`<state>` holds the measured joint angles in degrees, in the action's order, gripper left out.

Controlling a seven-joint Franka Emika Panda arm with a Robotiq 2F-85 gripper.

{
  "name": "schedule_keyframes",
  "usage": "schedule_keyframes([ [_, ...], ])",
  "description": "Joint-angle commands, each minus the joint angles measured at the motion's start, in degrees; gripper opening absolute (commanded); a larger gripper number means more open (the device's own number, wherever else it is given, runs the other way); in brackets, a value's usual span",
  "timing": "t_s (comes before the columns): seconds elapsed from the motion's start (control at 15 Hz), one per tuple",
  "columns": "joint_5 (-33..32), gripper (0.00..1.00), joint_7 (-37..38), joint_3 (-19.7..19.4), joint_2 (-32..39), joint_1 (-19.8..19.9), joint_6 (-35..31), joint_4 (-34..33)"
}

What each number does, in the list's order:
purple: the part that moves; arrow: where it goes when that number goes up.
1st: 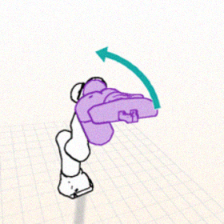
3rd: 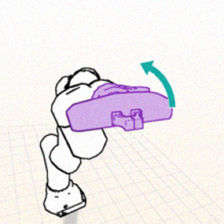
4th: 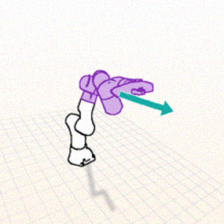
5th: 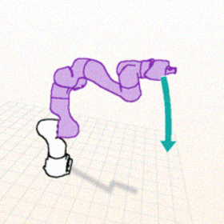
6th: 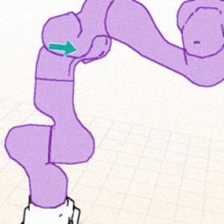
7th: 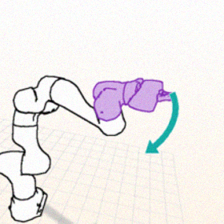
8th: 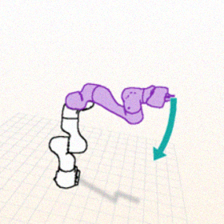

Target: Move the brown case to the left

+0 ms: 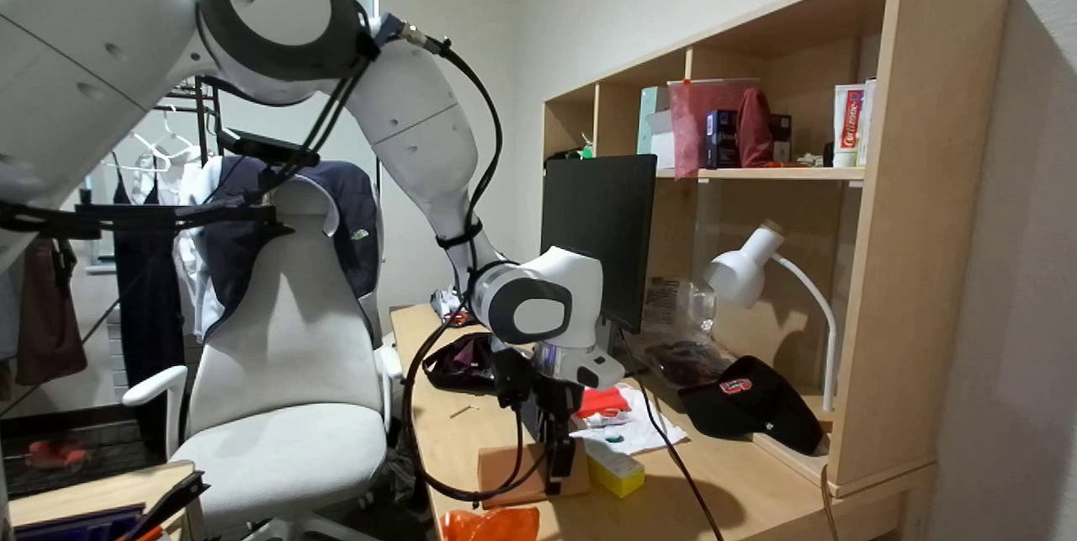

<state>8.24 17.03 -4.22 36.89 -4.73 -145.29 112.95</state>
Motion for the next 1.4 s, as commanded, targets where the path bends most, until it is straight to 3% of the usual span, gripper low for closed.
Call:
schedule_keyframes([
  [0.0,-0.5,0.39,-2.8,1.6,-0.1,1.3,0.5,-0.1],
  [0.27,-2.1,0.27,-9.4,2.3,-4.4,1.9,0.0,4.3],
  [0.8,-12.3,0.24,-16.4,2.5,-16.2,0.1,0.7,17.3],
  [1.07,-16.1,0.24,-22.3,4.8,-19.0,0.2,4.9,19.3],
  [1.33,-19.2,0.24,-27.0,7.8,-18.3,-1.1,9.3,17.0],
])
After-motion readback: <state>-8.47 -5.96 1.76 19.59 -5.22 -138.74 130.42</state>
